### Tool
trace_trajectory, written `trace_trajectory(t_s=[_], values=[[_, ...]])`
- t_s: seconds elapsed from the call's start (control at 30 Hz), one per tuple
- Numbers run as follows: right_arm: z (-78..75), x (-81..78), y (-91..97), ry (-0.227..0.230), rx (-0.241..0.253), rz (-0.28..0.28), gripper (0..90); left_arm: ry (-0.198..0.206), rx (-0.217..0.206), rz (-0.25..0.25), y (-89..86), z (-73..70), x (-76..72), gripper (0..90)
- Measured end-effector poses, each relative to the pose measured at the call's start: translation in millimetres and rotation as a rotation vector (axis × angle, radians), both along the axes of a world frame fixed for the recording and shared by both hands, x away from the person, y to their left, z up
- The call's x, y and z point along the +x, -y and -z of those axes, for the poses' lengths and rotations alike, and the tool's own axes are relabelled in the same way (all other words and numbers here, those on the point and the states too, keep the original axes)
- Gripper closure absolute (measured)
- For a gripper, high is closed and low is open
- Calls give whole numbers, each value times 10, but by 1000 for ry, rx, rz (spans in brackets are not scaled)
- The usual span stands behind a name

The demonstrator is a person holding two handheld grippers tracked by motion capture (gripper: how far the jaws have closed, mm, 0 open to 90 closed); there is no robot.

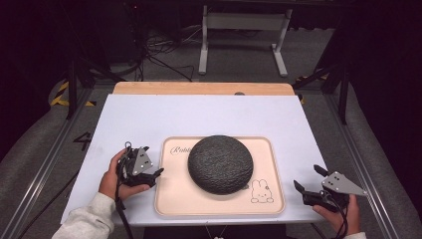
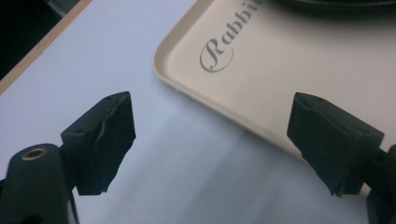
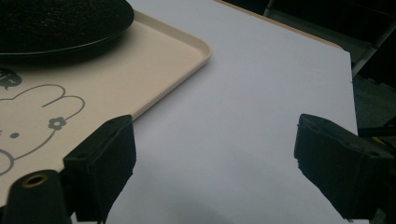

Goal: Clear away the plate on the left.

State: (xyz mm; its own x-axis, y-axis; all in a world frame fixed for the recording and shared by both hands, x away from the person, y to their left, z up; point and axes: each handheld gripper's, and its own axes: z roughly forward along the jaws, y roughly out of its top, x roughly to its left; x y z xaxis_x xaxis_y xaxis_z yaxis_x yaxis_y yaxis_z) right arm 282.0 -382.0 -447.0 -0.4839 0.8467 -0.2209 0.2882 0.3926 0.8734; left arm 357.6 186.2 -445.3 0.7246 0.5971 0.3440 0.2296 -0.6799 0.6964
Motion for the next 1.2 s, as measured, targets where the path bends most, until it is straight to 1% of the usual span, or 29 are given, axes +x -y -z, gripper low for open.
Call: trace_trajectory(t_s=[0.03, 0.17, 0.2, 0.23, 0.27, 0.3, 0.33, 0.5, 0.57, 0.67, 0.7, 0.73, 0.77, 0.8, 0.83, 0.87, 0.97, 1.1, 1.2], values=[[0, 0, 0, 0, 0, 0, 135, 0, 0, 0, 0, 0, 0, 160], [0, -1, 0, 0, 0, 1, 135, -8, -13, -28, -150, 22, -30, 160], [0, -1, 0, -1, 0, 1, 134, -13, -14, -41, -218, 29, -49, 160], [0, -1, 0, -1, 0, 1, 134, -13, -14, -41, -218, 29, -49, 160], [0, -2, 1, 0, 0, 1, 135, -13, -14, -44, -254, 32, -59, 160], [0, -2, 1, 0, 0, 1, 134, -18, -18, -55, -325, 40, -81, 160], [0, -2, 1, -1, 1, 2, 134, -18, -18, -55, -325, 40, -81, 160], [2, 0, 1, -1, -1, 2, 134, -43, -53, -78, -479, 85, -149, 160], [2, 0, 1, -2, -1, 2, 134, -49, -56, -84, -550, 108, -177, 160], [2, 1, -1, -3, -1, 3, 134, -61, -80, -100, -620, 134, -215, 160], [3, 1, -5, -4, -1, 2, 134, -69, -95, -95, -649, 133, -238, 160], [3, 1, -7, -4, -3, 1, 134, -71, -107, -87, -663, 134, -254, 160], [3, 1, -7, -4, -3, 1, 134, -71, -107, -87, -663, 134, -254, 159], [3, -1, -8, -5, -5, 1, 134, -79, -122, -82, -676, 138, -268, 159], [1, -2, -5, -4, -3, 2, 134, -93, -146, -76, -693, 150, -284, 158], [1, -2, -5, -4, -3, 2, 134, -93, -146, -76, -693, 150, -284, 157], [2, 1, -2, -2, -3, 1, 134, -106, -186, -78, -713, 160, -318, 157], [1, 0, 3, 0, -2, 1, 134, -106, -200, -83, -720, 162, -344, 156], [1, -2, 3, 0, 0, 1, 134, -105, -198, -83, -726, 158, -340, 155]])
